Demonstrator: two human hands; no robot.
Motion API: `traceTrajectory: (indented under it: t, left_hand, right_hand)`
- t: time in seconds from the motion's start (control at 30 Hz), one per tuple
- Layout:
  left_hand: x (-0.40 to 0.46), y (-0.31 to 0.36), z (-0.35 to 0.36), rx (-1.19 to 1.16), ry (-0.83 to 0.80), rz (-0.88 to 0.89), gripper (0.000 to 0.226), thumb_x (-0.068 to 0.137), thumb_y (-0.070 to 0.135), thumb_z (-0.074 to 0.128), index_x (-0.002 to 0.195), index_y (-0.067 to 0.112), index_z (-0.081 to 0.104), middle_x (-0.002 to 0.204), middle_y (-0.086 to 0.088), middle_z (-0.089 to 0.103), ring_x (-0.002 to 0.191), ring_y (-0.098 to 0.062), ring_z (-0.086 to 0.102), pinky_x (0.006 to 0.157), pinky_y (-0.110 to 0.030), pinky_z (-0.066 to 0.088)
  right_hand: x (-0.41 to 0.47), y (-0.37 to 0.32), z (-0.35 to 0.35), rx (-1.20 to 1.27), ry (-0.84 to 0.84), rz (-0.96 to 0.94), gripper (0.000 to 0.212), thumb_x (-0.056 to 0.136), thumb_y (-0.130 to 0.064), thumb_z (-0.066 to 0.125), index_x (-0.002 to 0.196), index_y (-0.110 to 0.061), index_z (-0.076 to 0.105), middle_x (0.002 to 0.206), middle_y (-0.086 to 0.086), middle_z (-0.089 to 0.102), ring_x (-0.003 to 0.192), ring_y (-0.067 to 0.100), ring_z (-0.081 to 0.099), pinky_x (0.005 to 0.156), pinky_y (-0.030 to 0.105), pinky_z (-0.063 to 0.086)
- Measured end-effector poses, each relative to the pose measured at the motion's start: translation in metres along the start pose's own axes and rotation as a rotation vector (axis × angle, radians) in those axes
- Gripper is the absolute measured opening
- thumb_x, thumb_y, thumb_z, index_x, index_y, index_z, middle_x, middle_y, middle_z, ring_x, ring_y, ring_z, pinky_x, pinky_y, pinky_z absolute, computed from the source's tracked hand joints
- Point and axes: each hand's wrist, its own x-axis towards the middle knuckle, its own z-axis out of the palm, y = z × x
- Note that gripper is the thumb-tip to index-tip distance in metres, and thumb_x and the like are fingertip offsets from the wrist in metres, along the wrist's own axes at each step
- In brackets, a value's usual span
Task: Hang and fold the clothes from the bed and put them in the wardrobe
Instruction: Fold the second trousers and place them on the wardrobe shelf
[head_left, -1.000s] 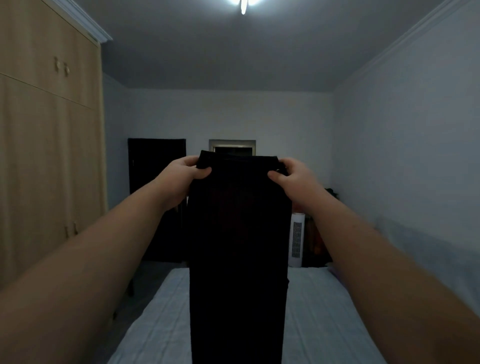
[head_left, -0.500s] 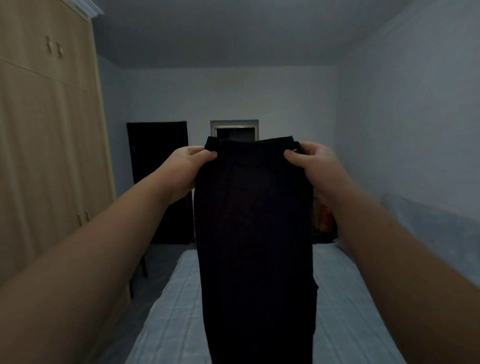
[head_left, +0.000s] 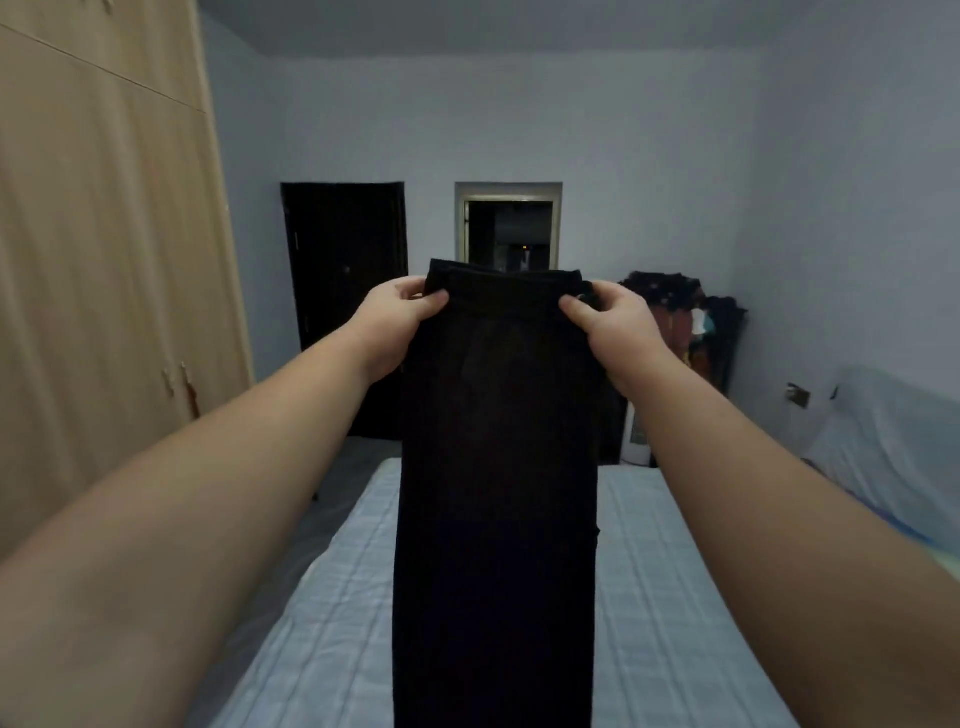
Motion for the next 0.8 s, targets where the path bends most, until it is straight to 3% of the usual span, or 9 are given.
traceTrajectory:
  t: [0.23,0.5,0.63,0.8]
  left_hand:
    - [0.055,-0.011,0.013,0.017,0.094,0.145,0.023,0.096,0.013,0.063,0.119,0.015,0.069,0.116,-0.005,0.073,0.107,-0.020,0.070,0.093,-0.038,0.056]
    - [0.054,0.007,0.017,-0.032,0.057,0.251,0.029,0.097,0.008,0.061,0.126,0.011,0.064,0.117,-0.011,0.071,0.109,-0.025,0.069,0.086,-0.033,0.056]
    - [0.016,0.001,0.010,-0.023,0.012,0.210,0.023,0.096,0.010,0.064,0.116,0.019,0.067,0.116,-0.008,0.073,0.111,-0.026,0.068,0.088,-0.036,0.055]
    - [-0.070,-0.047,0.000,0.227,-0.056,0.069,0.019,0.094,0.004,0.064,0.109,0.016,0.065,0.104,-0.003,0.076,0.100,-0.016,0.072,0.082,-0.023,0.056]
  right_hand:
    - [0.059,0.023,-0.002,-0.045,0.055,-0.126,0.030,0.095,-0.026,0.068,0.124,-0.020,0.066,0.111,-0.008,0.070,0.103,0.008,0.067,0.092,0.034,0.057]
    - [0.068,0.013,-0.011,-0.039,0.059,-0.220,0.038,0.093,-0.028,0.069,0.129,-0.018,0.062,0.118,-0.005,0.070,0.109,0.010,0.067,0.098,0.041,0.055]
    - [0.029,0.016,-0.011,-0.021,0.028,-0.221,0.038,0.090,-0.023,0.071,0.126,-0.017,0.061,0.117,-0.005,0.070,0.107,0.008,0.067,0.097,0.036,0.056]
    - [-0.067,0.058,-0.011,-0.137,-0.101,-0.116,0.029,0.083,-0.016,0.074,0.108,-0.025,0.061,0.105,-0.002,0.069,0.100,0.015,0.068,0.091,0.035,0.057]
